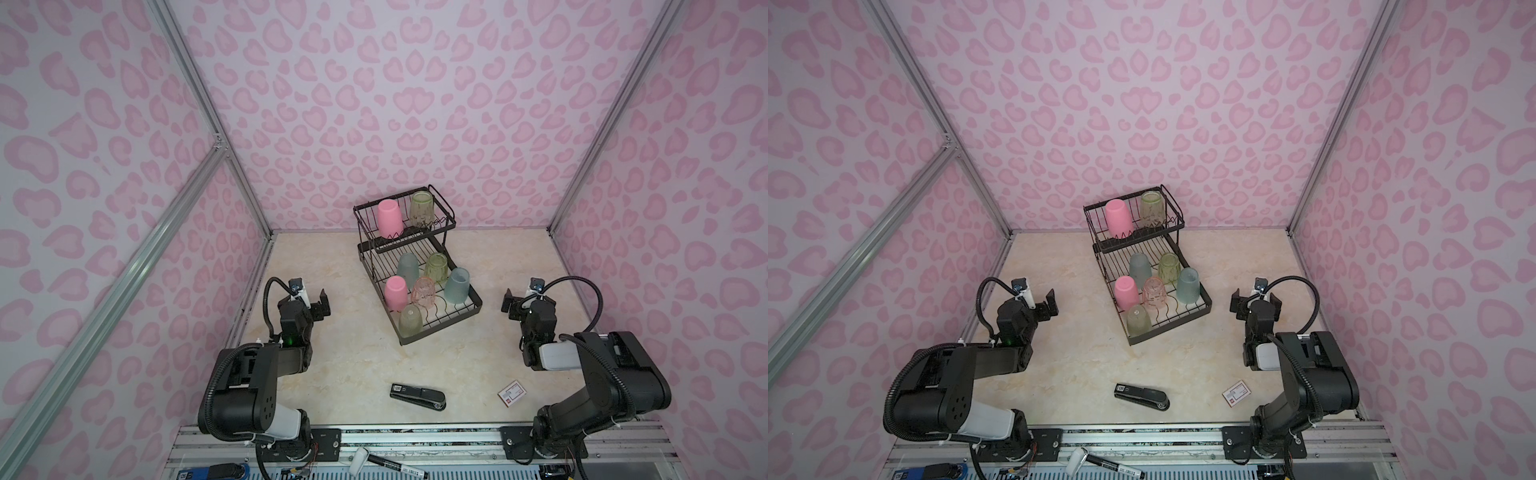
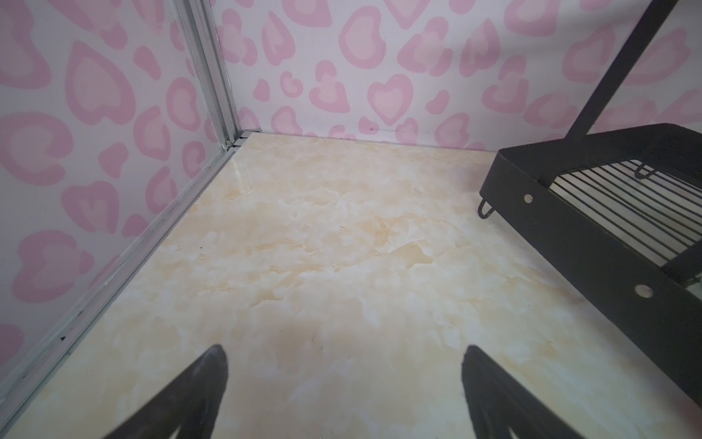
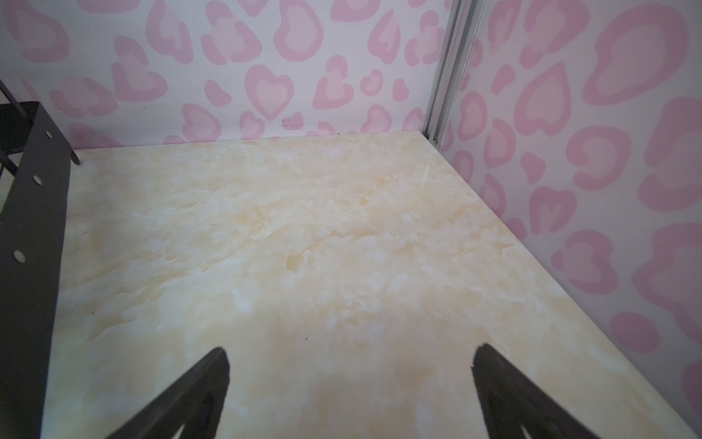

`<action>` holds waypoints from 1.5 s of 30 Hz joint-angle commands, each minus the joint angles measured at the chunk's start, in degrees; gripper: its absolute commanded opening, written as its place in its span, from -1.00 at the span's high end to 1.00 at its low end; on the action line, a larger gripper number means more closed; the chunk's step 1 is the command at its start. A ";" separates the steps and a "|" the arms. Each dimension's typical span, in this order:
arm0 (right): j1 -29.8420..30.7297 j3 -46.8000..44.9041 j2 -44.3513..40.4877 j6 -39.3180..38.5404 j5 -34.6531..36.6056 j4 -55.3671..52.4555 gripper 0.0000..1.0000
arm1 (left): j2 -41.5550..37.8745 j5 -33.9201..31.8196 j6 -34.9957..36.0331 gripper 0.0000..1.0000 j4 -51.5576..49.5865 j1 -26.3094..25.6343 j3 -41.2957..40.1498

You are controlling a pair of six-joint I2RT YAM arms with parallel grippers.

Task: Load cups into a dish rack
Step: Reset both arms

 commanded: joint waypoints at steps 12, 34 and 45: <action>0.07 -0.37 0.07 -0.16 0.10 2.09 -0.99 | -0.09 -0.59 0.15 -0.95 2.31 0.05 -0.31; 0.47 -13.25 3.08 0.37 3.49 29.49 -0.99 | -0.17 -0.59 0.15 -0.95 2.43 0.11 -0.24; 3.50 -0.48 0.24 -0.11 10.25 2.74 -0.99 | -0.19 -0.63 0.15 -0.95 2.43 0.08 -0.33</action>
